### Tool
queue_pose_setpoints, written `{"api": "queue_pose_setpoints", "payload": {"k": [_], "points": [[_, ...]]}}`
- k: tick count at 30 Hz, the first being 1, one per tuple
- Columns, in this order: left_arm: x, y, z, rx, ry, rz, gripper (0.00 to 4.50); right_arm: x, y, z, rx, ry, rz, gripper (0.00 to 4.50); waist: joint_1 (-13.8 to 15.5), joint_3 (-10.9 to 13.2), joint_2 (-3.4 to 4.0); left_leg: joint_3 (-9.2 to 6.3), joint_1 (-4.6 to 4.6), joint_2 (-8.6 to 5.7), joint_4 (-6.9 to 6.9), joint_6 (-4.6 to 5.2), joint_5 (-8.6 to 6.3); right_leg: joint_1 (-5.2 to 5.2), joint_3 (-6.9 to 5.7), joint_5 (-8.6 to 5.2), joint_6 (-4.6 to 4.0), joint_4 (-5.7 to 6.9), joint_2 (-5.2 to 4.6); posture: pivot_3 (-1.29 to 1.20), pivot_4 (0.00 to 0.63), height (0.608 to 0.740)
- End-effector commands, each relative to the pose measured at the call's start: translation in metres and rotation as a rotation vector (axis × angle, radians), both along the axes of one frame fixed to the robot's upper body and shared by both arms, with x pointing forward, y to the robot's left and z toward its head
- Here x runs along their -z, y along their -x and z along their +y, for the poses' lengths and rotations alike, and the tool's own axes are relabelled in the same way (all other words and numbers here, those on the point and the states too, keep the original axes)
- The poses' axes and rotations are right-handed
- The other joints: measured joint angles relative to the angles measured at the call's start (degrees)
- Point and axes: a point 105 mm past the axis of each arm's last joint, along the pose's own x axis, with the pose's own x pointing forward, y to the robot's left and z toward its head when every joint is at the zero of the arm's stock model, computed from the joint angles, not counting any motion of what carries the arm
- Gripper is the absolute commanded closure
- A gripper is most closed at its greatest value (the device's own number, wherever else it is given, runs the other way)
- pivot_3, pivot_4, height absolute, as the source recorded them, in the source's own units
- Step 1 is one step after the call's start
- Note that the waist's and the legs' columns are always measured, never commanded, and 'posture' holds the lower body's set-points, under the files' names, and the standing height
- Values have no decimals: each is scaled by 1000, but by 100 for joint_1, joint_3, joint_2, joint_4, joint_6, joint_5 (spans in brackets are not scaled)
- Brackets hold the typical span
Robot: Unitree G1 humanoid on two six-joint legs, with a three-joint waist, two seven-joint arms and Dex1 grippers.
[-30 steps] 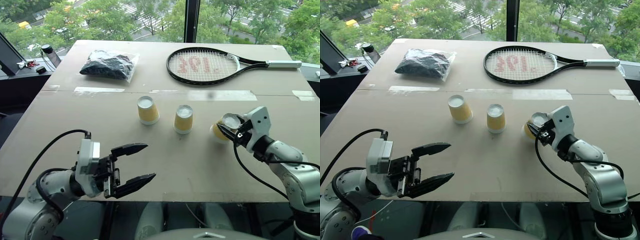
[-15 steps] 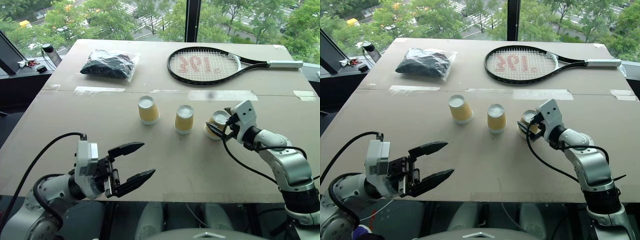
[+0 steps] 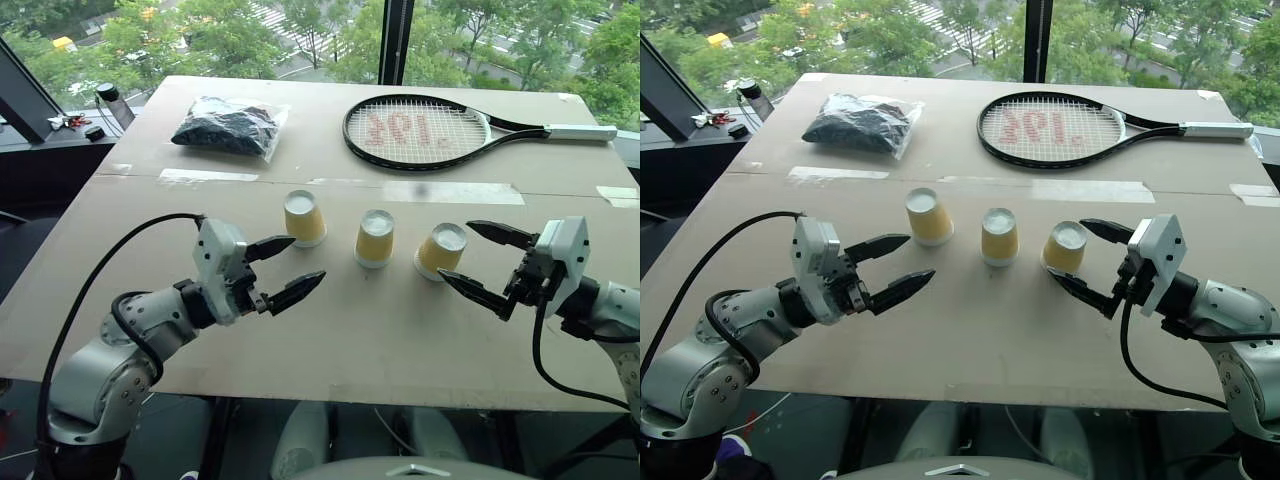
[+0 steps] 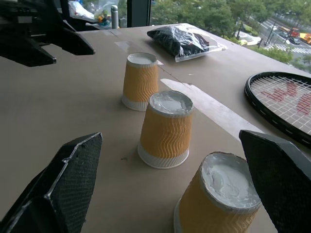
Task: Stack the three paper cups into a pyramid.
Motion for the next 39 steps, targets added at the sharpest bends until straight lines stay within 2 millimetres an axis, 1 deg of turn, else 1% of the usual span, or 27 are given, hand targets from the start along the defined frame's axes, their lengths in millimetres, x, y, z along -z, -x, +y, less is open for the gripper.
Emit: {"api": "queue_pose_setpoints", "payload": {"k": [1,5,9,11,14,17,20,22,23,26,27,32,36,39], "points": [[5,-13,-11,40,-39,-2,0,-7,7,-3,48,27,-63,39,-39,0,0,4,0,-1,0,0,0,0,5,0,0,0,-2,0,150,740],[6,-31,-37,114,-39,-20,0,1,15,-15,155,18,-68,39,-41,2,-3,8,4,-2,-1,-2,1,-5,16,1,2,2,4,0,150,740],[7,-46,-58,152,-62,-53,0,7,27,-19,212,26,-61,39,-31,2,-3,6,4,0,-2,-3,2,-6,18,1,1,2,8,0,150,740],[8,-56,-63,129,-72,-58,0,10,34,-21,228,26,-51,39,-21,2,-4,1,3,1,1,-3,2,-5,14,0,2,2,9,0,150,740],[12,-65,-69,124,-99,-82,0,15,42,-26,248,26,-38,39,-41,2,-4,2,2,-1,2,-3,2,-4,15,0,2,2,9,0,150,740],[17,-70,-77,132,-111,-87,0,20,47,-32,277,28,-23,39,-43,2,-4,6,4,0,1,-3,1,-4,18,0,2,2,9,0,150,740],[21,-70,-82,156,-116,-77,0,23,50,-37,302,38,-17,39,-30,2,-4,5,4,0,1,-3,1,-4,17,0,2,3,9,0,150,740],[22,-70,-83,164,-115,-78,523,23,52,-39,315,39,-18,0,-33,2,-4,4,2,0,1,-3,2,-5,16,0,2,2,8,0,150,740],[22,-70,-83,171,-113,-77,691,23,52,-40,319,40,-20,0,-32,2,-4,4,3,0,2,-3,2,-5,17,0,2,3,8,0,150,740],[21,-68,-83,199,-109,-82,2038,23,53,-40,327,39,-25,0,-33,2,-3,4,4,1,2,-3,2,-5,17,0,2,3,8,0,150,740],[20,-66,-84,219,-104,-83,2254,23,54,-40,328,39,-25,0,-32,2,-3,4,3,1,2,-3,2,-5,17,0,2,3,8,0,150,740],[20,-55,-87,320,-102,-68,2254,24,56,-41,342,42,-27,0,-31,2,-3,4,3,1,2,-3,2,-5,16,0,2,3,8,0,150,740],[16,-56,-94,346,-90,-70,2254,23,56,-40,351,41,-34,0,-25,2,-4,4,2,1,4,-3,2,-4,16,0,2,3,7,0,150,740],[17,-57,-99,369,-97,-81,2254,24,58,-40,358,39,-34,0,-25,2,-4,4,2,0,6,-2,1,-3,15,0,2,3,8,0,150,740]]}}
